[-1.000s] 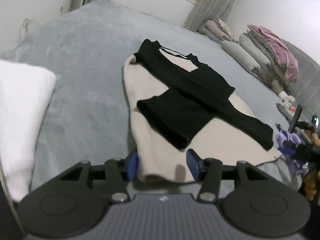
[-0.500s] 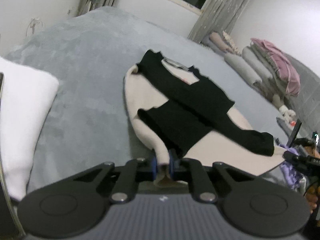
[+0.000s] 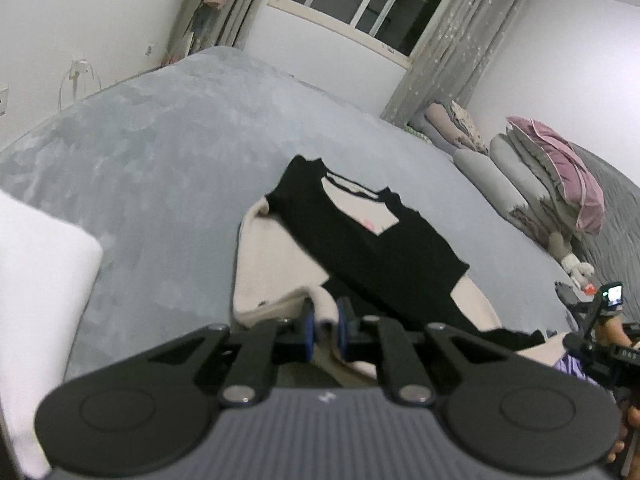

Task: Fold clothes

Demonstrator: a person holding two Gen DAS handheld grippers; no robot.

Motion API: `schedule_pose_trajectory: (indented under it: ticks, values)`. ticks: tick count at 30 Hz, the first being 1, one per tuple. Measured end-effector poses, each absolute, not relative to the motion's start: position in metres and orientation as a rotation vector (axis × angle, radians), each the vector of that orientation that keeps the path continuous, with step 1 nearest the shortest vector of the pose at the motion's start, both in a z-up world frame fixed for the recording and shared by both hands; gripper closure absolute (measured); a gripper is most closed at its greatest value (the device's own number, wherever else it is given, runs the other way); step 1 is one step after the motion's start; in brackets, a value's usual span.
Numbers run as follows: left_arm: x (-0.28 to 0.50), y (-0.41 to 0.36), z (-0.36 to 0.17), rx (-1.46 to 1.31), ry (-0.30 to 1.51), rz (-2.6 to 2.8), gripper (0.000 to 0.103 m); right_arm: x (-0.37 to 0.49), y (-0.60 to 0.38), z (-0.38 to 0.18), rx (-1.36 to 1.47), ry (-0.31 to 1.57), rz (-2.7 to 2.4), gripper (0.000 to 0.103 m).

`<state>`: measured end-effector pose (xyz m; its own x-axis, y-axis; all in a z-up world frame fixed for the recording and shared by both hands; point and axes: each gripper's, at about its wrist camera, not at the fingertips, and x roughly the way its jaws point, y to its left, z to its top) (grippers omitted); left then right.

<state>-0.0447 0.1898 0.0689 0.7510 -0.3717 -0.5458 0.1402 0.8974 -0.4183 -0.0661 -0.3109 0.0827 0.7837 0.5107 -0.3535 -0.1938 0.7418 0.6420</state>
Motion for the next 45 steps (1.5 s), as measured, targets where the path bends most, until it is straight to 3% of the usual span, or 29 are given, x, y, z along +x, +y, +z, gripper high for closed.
schedule_pose_trajectory:
  ticks: [7,17,19,20,21,23,25,29,31,33,40,41,45]
  values:
    - [-0.021,0.183,0.081,-0.288,0.601,-0.217,0.093,-0.036,-0.305,0.092,0.57,0.52,0.343,0.093]
    - [0.056,0.191,0.077,-0.238,0.631,-0.171,0.093,0.055,-0.276,0.098,0.401,0.57,0.282,0.094]
    - [0.058,0.202,0.067,-0.327,0.674,-0.271,0.089,0.07,-0.272,0.088,0.345,0.6,0.276,0.093]
    - [0.052,0.205,0.063,-0.338,0.682,-0.315,0.077,0.075,-0.27,0.083,0.325,0.616,0.276,0.093]
    - [0.046,0.208,0.059,-0.349,0.689,-0.358,0.057,0.077,-0.27,0.078,0.318,0.633,0.282,0.091]
    - [0.028,0.204,0.057,-0.251,0.683,-0.373,0.042,0.08,-0.27,0.067,0.305,0.666,0.293,0.091]
    - [0.018,0.198,0.059,-0.188,0.683,-0.43,0.038,0.079,-0.272,0.061,0.287,0.677,0.298,0.091]
    - [0.001,0.182,0.066,-0.118,0.661,-0.576,0.0,0.069,-0.288,0.067,0.335,0.651,0.319,0.079]
    - [-0.003,0.176,0.066,-0.081,0.658,-0.582,0.0,0.061,-0.298,0.073,0.352,0.63,0.342,0.06]
    - [-0.002,0.175,0.062,-0.072,0.677,-0.581,0.0,0.051,-0.305,0.075,0.346,0.623,0.376,0.05]
    - [0.0,0.173,0.055,-0.034,0.705,-0.6,0.005,0.053,-0.296,0.071,0.281,0.656,0.434,0.048]
    - [0.0,0.169,0.054,-0.017,0.708,-0.604,0.012,0.056,-0.29,0.071,0.262,0.66,0.448,0.048]
    - [0.001,0.154,0.04,0.074,0.76,-0.581,0.055,0.068,-0.269,0.062,0.184,0.695,0.456,0.048]
